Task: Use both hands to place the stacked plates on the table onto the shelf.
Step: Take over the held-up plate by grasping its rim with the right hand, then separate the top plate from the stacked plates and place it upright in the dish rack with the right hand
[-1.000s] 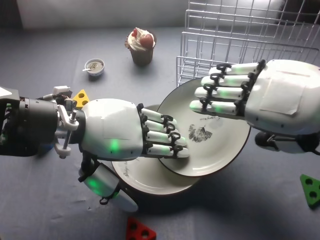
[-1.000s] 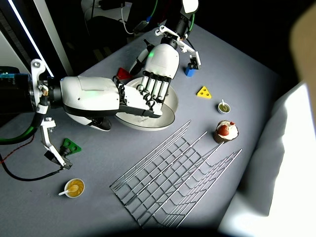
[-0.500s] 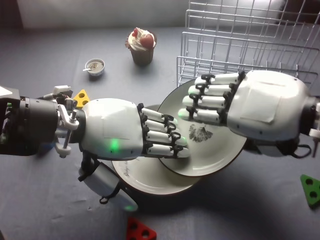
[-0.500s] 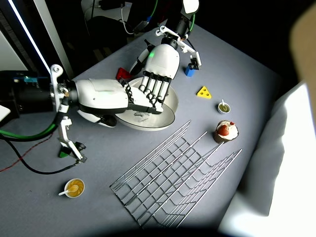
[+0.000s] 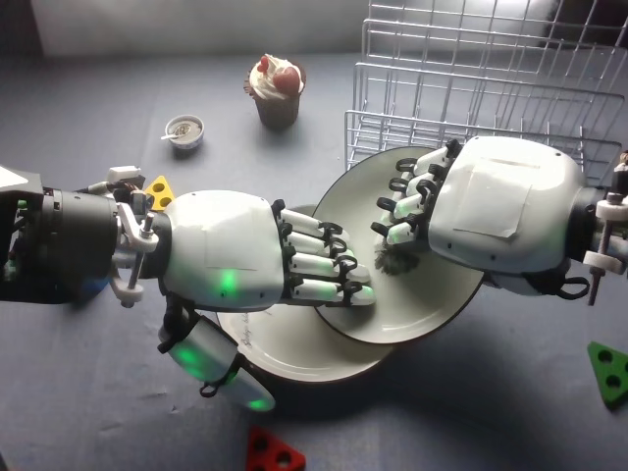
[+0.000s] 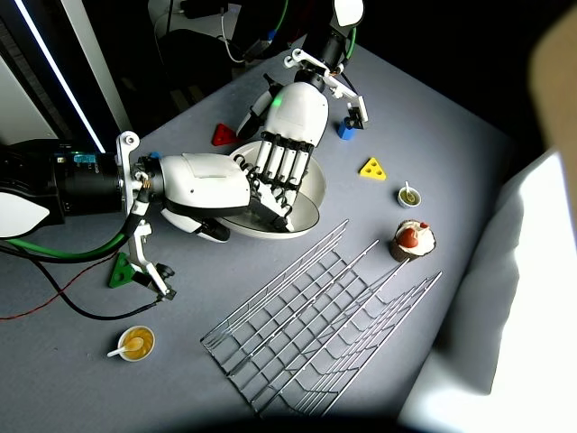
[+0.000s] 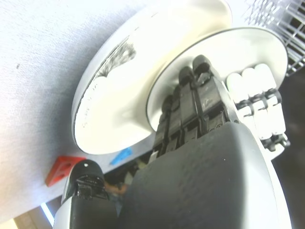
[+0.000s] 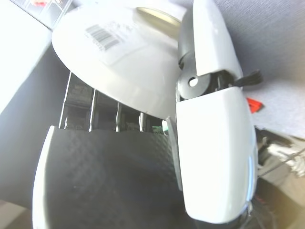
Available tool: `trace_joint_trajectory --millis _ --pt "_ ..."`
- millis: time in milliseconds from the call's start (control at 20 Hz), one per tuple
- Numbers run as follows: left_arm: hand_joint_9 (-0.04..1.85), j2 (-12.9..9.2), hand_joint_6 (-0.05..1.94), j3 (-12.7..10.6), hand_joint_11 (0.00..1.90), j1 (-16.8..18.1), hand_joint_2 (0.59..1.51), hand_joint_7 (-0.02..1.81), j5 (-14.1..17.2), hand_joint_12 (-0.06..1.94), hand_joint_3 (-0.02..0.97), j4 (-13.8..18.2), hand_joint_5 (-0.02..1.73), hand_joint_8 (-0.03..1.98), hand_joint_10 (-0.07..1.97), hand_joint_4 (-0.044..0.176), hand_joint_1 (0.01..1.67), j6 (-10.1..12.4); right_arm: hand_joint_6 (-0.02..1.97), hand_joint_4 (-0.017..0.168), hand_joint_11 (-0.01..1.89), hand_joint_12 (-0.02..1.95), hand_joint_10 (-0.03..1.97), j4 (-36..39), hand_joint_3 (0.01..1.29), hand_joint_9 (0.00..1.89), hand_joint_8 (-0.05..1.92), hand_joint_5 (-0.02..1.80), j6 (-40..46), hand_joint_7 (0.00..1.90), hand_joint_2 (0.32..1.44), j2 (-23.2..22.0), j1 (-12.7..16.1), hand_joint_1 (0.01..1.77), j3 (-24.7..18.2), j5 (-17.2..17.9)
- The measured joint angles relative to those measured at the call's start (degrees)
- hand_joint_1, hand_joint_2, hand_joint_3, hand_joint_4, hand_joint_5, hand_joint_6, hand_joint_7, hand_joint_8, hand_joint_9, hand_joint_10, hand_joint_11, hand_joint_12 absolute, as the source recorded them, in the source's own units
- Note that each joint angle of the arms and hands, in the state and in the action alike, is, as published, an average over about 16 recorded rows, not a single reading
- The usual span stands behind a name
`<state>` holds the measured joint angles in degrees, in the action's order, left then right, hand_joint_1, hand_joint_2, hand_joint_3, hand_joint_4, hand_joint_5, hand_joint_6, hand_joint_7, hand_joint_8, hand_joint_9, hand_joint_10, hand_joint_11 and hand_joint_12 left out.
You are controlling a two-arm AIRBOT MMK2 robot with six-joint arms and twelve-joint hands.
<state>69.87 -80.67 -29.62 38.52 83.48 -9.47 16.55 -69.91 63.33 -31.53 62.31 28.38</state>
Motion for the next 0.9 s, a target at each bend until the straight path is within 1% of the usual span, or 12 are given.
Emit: trace_joint_trajectory --millis 250,500,750,900 --pt "0.2 -0.6 -0.03 -0.2 0.21 0.4 1.069 0.14 0.7 0.01 0.004 -1.0 0.11 -0.01 0.01 -0.005 0.03 0.1 0.28 0.003 0.74 0.4 0.16 0.1 0.02 0.81 0.18 0.79 -0.2 0.8 0.97 -0.7 0.3 1.44 -1.7 0.6" --pt "0.2 -2.3 -0.01 -1.0 0.21 1.6 1.069 0.17 1.9 0.01 0.004 -2.9 0.13 0.0 0.01 -0.002 0.03 0.2 0.53 0.002 0.84 0.69 0.36 -0.1 0.01 0.93 0.35 0.88 -0.1 0.92 0.95 -2.7 1.0 1.48 -4.8 0.9" --pt "0.2 -4.8 0.0 -2.8 0.21 3.0 1.069 0.19 3.9 0.02 0.005 -5.1 0.15 0.01 0.01 0.001 0.02 0.8 0.78 0.002 0.93 0.96 0.58 -0.5 0.01 1.01 0.53 0.93 0.5 1.02 0.93 -5.5 2.1 1.47 -8.8 0.4" --pt "0.2 -6.5 0.01 -4.6 0.21 3.8 1.069 0.2 5.4 0.02 0.005 -6.5 0.16 0.01 0.01 0.003 0.02 1.3 0.84 0.002 0.95 1.07 0.67 -1.1 0.01 1.03 0.58 0.94 1.4 1.03 0.93 -7.2 3.3 1.46 -11.0 -0.1"
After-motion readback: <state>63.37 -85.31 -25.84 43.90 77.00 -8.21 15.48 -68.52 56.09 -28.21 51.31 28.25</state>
